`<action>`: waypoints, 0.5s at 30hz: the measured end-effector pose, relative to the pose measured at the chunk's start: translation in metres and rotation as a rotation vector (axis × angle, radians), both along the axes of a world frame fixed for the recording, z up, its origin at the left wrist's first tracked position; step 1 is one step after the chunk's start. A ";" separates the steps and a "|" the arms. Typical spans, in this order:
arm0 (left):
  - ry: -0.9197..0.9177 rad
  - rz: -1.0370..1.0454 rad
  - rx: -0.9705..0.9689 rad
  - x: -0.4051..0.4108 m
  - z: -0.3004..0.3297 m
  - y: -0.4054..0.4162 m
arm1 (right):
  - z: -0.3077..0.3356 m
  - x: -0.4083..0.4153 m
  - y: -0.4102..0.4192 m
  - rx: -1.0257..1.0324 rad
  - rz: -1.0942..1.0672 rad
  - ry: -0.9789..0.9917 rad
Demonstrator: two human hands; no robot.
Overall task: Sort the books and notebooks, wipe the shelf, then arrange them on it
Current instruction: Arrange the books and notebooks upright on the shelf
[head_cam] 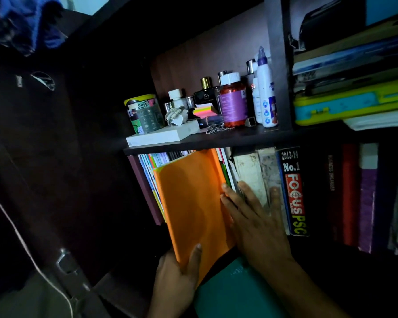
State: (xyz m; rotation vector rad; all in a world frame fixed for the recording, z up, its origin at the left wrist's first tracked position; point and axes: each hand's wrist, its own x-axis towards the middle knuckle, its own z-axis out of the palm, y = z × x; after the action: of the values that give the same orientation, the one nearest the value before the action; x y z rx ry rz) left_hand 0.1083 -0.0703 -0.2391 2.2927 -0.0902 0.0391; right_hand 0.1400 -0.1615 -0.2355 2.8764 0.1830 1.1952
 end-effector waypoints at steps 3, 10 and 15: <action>-0.147 0.135 -0.209 -0.012 0.021 0.111 | 0.000 0.001 0.000 0.008 0.012 -0.019; -0.313 0.064 -0.165 -0.005 -0.001 0.119 | 0.000 -0.002 0.001 -0.005 0.011 -0.023; -0.340 -0.046 -0.048 -0.010 -0.003 0.110 | -0.002 -0.003 0.004 0.013 0.001 -0.022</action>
State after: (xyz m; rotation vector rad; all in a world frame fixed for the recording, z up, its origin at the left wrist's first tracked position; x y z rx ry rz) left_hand 0.0983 0.0400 -0.2425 2.2151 -0.3136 0.4025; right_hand 0.1366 -0.1573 -0.2376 2.8729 0.1773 1.2327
